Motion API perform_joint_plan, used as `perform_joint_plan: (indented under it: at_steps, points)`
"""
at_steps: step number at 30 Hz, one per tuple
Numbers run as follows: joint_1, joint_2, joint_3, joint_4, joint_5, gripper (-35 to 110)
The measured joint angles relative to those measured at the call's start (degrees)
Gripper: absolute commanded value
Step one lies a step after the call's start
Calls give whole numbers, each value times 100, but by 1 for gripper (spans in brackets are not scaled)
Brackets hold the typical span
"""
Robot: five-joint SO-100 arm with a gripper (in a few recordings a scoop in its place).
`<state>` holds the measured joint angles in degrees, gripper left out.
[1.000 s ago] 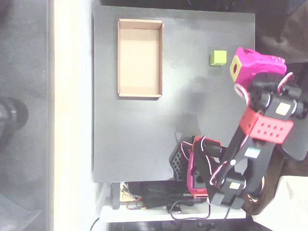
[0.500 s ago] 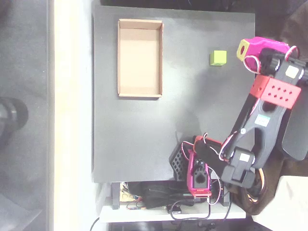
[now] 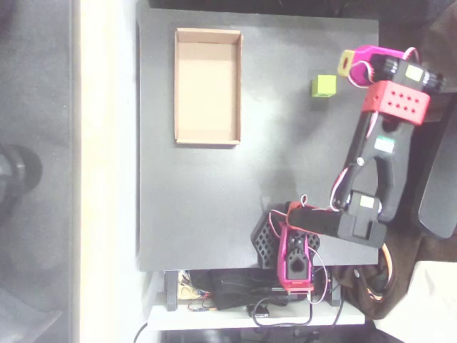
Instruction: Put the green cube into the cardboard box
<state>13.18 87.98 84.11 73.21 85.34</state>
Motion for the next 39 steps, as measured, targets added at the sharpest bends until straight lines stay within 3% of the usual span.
perform_joint_plan:
  at_steps: [10, 39]
  points:
    - [-272, -554, 0, -457, 9, 44]
    - [-554, -1934, 88, -475, 26, 44]
